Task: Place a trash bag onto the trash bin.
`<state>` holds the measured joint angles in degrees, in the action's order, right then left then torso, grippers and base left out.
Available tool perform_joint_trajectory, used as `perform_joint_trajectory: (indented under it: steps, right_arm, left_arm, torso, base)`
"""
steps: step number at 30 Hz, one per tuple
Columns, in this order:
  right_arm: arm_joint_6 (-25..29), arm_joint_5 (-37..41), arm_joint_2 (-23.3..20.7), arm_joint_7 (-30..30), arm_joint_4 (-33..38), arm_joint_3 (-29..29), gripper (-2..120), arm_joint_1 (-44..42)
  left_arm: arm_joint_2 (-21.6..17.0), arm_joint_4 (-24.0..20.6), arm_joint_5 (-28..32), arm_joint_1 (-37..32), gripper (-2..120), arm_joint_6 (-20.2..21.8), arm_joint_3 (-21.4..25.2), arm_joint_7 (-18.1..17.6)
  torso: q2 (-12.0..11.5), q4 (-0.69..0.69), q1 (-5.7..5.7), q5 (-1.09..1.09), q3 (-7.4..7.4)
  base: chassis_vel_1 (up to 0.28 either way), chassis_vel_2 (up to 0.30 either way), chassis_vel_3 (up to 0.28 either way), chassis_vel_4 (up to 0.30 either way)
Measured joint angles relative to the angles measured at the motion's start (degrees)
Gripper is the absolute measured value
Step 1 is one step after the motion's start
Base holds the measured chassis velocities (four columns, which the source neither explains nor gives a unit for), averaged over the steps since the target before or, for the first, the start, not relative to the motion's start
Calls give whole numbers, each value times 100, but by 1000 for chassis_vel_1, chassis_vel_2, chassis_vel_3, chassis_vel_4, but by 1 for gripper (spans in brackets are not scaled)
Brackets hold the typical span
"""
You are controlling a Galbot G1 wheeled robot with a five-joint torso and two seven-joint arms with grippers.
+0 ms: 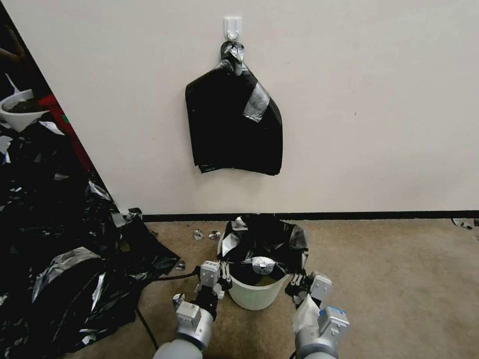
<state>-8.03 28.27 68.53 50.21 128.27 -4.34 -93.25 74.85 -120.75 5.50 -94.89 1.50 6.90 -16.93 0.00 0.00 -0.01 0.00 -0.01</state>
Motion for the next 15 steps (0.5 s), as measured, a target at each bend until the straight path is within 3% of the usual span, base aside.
perform_joint_trajectory:
  steps: [7, 10, 15]
  right_arm:
    - [-549, 336, -442, 168, 103, -55, 0, -41]
    - [-745, 560, -604, 208, 144, -45, 0, -17]
    - [-1105, 926, -726, 221, 135, 24, 0, 190]
  left_arm:
    - [46, 57, -107, -205, 0, 219, -265, -651]
    - [26, 21, -96, -224, 0, 373, -303, -763]
    - [36, -59, -77, -185, 0, 983, -380, -932]
  torso:
    - [0, 0, 0, 0, 0]
    - [0, -1, 0, 1, 0]
    - [0, 1, 0, 0, 1]
  base:
    - [0, 0, 0, 0]
    - [0, 0, 0, 0]
    - [0, 0, 0, 0]
